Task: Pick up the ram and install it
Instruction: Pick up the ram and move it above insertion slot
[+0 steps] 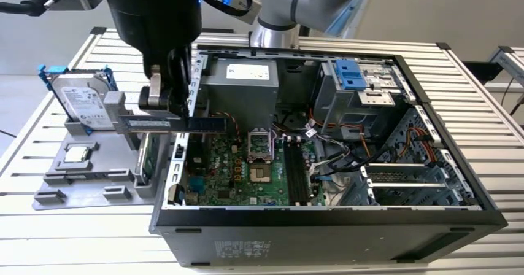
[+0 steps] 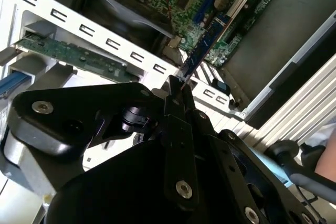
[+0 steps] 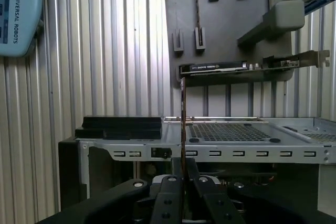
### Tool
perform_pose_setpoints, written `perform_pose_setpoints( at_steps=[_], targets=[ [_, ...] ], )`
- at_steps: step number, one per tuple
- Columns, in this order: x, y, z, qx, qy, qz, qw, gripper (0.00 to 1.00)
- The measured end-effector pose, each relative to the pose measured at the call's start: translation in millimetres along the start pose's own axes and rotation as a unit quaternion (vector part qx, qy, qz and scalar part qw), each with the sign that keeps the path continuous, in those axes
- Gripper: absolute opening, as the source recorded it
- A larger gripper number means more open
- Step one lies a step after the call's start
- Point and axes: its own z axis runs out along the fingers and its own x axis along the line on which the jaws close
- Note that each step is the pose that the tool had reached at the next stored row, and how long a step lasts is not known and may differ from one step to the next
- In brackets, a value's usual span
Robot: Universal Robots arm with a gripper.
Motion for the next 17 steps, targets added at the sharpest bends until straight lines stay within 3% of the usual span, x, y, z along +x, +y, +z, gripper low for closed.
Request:
perform_pose_setpoints(
  at_steps=[17],
  targets=[
    [-0.6,-21.4,-0.2,0.0,0.0,0.0,1.0,0.0]
  ],
)
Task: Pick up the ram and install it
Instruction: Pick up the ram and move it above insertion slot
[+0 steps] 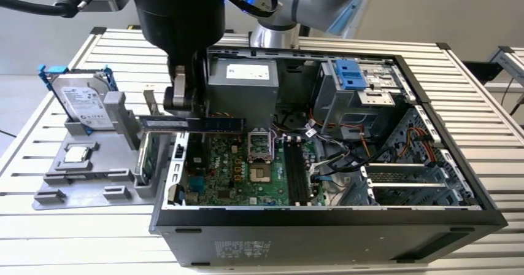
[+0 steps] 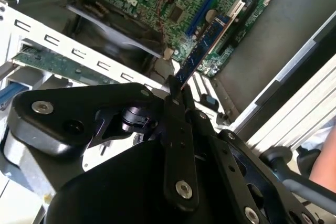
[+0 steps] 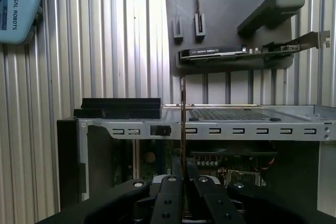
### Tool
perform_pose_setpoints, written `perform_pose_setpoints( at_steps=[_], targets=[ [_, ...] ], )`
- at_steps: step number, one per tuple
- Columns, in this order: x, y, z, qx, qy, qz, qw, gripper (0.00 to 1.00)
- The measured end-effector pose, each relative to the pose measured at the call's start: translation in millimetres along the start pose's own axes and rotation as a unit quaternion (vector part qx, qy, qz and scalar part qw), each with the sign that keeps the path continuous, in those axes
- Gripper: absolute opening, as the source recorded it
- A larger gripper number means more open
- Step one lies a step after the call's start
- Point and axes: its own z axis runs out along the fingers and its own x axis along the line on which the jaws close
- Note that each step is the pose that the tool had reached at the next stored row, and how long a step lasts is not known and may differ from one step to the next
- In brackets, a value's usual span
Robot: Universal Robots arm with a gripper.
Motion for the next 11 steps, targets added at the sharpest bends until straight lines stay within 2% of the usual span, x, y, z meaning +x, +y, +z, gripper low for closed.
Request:
perform_pose_setpoints(
  at_steps=[11],
  targets=[
    [-0.4,-14.0,-0.1,0.0,0.0,0.0,1.0,0.0]
  ],
)
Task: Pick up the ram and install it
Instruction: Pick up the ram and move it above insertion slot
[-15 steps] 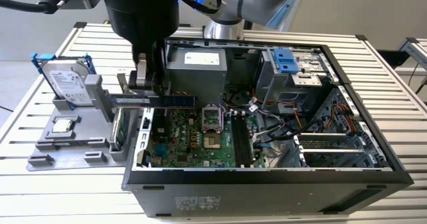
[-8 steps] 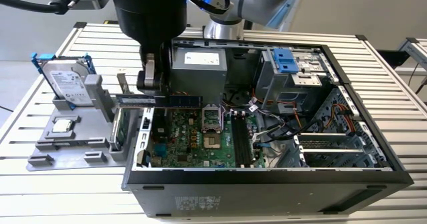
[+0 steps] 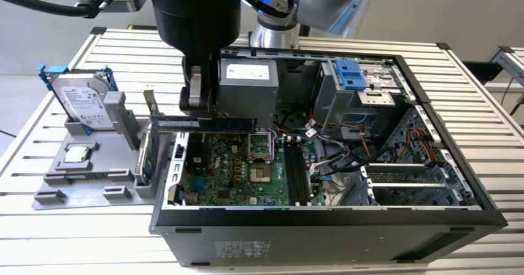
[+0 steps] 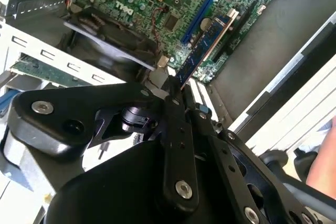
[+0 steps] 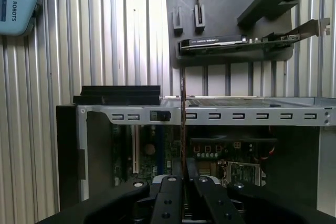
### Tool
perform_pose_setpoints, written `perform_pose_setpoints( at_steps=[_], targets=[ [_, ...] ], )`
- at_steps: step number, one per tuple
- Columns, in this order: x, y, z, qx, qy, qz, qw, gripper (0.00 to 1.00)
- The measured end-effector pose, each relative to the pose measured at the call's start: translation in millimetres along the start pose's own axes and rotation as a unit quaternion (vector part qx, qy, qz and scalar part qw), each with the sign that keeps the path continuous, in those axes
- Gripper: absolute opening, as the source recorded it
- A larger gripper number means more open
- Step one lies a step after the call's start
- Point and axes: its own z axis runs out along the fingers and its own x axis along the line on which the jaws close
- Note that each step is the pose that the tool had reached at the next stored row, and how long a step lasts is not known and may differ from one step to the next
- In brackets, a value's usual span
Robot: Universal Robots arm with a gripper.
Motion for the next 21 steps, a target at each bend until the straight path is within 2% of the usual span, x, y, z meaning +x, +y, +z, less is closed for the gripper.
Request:
perform_pose_setpoints(
  at_steps=[21],
  targets=[
    [-0.7,-22.9,-0.1,0.0,0.0,0.0,1.0,0.0]
  ],
)
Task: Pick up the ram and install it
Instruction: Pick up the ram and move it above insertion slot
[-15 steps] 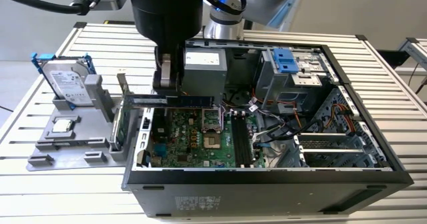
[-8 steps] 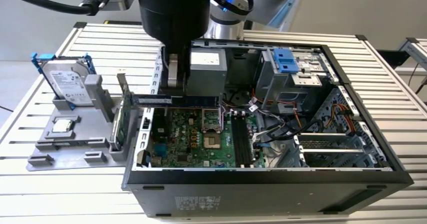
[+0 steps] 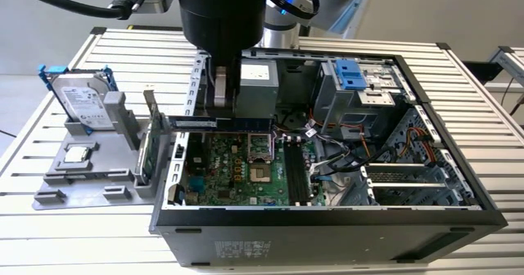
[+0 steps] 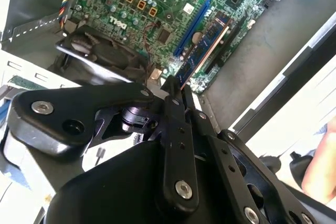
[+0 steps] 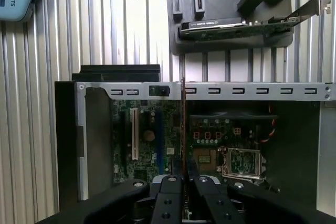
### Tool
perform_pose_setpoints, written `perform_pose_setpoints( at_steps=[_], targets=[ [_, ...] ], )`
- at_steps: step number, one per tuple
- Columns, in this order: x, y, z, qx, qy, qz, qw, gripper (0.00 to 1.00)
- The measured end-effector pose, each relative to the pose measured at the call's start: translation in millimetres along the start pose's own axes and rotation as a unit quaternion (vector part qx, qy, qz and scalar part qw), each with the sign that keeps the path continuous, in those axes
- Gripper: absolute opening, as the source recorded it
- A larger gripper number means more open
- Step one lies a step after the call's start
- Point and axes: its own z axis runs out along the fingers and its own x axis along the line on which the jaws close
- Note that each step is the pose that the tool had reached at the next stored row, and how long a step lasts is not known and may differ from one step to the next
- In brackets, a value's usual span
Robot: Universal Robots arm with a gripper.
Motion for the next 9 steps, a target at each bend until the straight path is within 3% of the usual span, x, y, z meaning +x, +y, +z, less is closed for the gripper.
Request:
perform_pose_setpoints(
  at_steps=[9],
  targets=[
    [-0.3,-9.3,-0.1,0.0,0.0,0.0,1.0,0.0]
  ],
)
